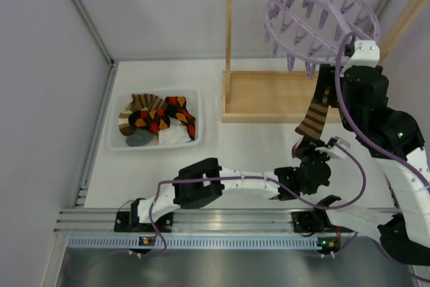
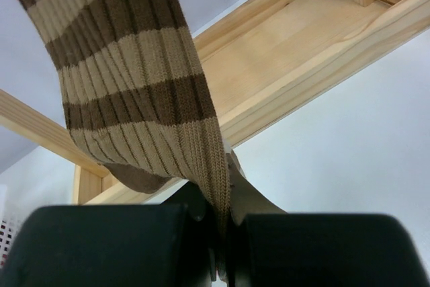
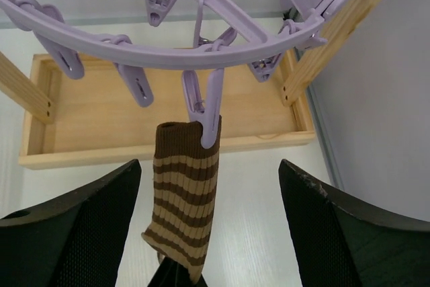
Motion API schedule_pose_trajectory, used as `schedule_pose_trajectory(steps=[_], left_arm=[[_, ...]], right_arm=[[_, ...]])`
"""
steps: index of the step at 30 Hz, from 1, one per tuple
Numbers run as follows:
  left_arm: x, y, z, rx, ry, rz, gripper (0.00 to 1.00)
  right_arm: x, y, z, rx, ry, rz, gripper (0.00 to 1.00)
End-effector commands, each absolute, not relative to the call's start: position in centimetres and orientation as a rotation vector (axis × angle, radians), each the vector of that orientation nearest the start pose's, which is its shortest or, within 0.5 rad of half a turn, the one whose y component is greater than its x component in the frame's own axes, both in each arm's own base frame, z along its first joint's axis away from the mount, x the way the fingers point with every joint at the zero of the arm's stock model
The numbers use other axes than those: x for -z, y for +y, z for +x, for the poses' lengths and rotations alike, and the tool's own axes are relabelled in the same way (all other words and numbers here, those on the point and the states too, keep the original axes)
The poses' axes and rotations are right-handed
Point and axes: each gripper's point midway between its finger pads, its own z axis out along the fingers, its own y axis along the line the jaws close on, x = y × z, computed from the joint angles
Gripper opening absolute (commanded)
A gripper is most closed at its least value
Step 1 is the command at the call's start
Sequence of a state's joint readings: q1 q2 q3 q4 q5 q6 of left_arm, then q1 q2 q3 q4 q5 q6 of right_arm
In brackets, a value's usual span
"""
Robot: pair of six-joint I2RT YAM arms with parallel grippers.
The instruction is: Remove the socks clipped to the hanger
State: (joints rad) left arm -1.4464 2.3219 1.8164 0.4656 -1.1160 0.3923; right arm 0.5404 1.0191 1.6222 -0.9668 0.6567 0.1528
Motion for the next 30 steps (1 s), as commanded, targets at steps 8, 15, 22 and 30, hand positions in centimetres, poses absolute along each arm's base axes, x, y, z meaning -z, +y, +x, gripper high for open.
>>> schedule_pose_trajectory(steps=[8, 15, 22, 30], left_arm=[[-20.9, -57.0, 22.3, -0.084, 1.434, 0.601, 0.0], [-20.9, -57.2, 22.3, -0.086, 1.43, 0.606, 0.0], [-20.9, -57.3, 22.3, -0.09, 1.428, 0.606, 0.0], [-20.7, -57.6, 22.3, -0.094, 1.429, 0.6, 0.0]], right_arm=[[-42.3, 3.6, 28.7, 0.278, 1.853, 0.091, 0.76], [-40.7, 4.6, 30.6, 0.323, 1.895, 0.055, 0.7], [-40.4, 4.2, 31.4, 0.393, 1.883, 0.079, 0.69], [-40.1, 5.0, 32.0, 0.408, 1.856, 0.078, 0.67]])
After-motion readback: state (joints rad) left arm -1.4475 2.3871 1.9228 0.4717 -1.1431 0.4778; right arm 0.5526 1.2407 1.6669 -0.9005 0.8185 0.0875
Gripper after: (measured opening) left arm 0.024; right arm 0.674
